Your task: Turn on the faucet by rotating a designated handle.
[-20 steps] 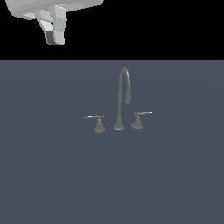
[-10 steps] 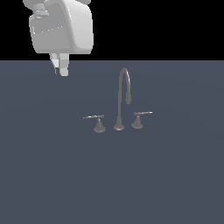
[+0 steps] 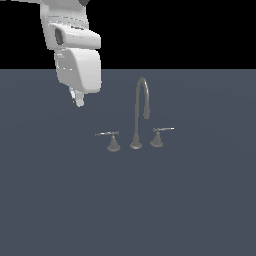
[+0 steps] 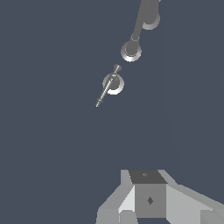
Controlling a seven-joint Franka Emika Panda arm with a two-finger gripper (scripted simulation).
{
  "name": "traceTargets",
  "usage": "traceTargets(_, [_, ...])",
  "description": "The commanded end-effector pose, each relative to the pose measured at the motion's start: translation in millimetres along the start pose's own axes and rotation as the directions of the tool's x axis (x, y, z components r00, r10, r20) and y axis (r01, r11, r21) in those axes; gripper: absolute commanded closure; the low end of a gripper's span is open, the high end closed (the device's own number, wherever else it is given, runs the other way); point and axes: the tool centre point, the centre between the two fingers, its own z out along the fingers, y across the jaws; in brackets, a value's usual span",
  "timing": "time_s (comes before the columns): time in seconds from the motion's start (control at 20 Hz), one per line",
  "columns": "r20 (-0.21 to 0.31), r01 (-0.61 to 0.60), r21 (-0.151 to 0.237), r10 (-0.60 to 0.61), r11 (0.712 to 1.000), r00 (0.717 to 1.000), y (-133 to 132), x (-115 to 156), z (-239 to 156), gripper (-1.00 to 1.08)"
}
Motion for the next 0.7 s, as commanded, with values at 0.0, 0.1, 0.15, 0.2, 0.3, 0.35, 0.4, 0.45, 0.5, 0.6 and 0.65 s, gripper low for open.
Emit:
traceTargets(0.0, [-0.002, -0.044, 0.000, 0.044, 0.999, 0.999, -8, 6, 13, 1.08])
traceTargets(0.1, [-0.003, -0.079, 0.000, 0.079, 0.997, 0.997, -15, 12, 24, 1.08])
traceTargets(0.15, [-0.004, -0.096, -0.001, 0.096, 0.995, 0.995, -18, 15, 29, 1.08])
traceTargets(0.2, [-0.005, -0.114, -0.001, 0.114, 0.993, 0.993, -21, 18, 34, 1.08])
traceTargets(0.3, [-0.007, -0.150, -0.002, 0.150, 0.989, 0.989, -27, 24, 45, 1.08])
traceTargets(0.35, [-0.008, -0.169, -0.002, 0.169, 0.986, 0.986, -30, 27, 51, 1.08])
traceTargets(0.4, [-0.010, -0.188, -0.002, 0.188, 0.982, 0.982, -33, 31, 57, 1.08])
traceTargets(0.45, [-0.011, -0.208, -0.003, 0.208, 0.978, 0.978, -36, 35, 63, 1.08])
traceTargets(0.5, [-0.012, -0.228, -0.003, 0.228, 0.974, 0.974, -39, 39, 69, 1.08])
traceTargets(0.6, [-0.015, -0.268, -0.004, 0.268, 0.963, 0.963, -45, 47, 81, 1.08])
traceTargets(0.65, [-0.016, -0.287, -0.004, 0.287, 0.958, 0.958, -48, 51, 87, 1.08])
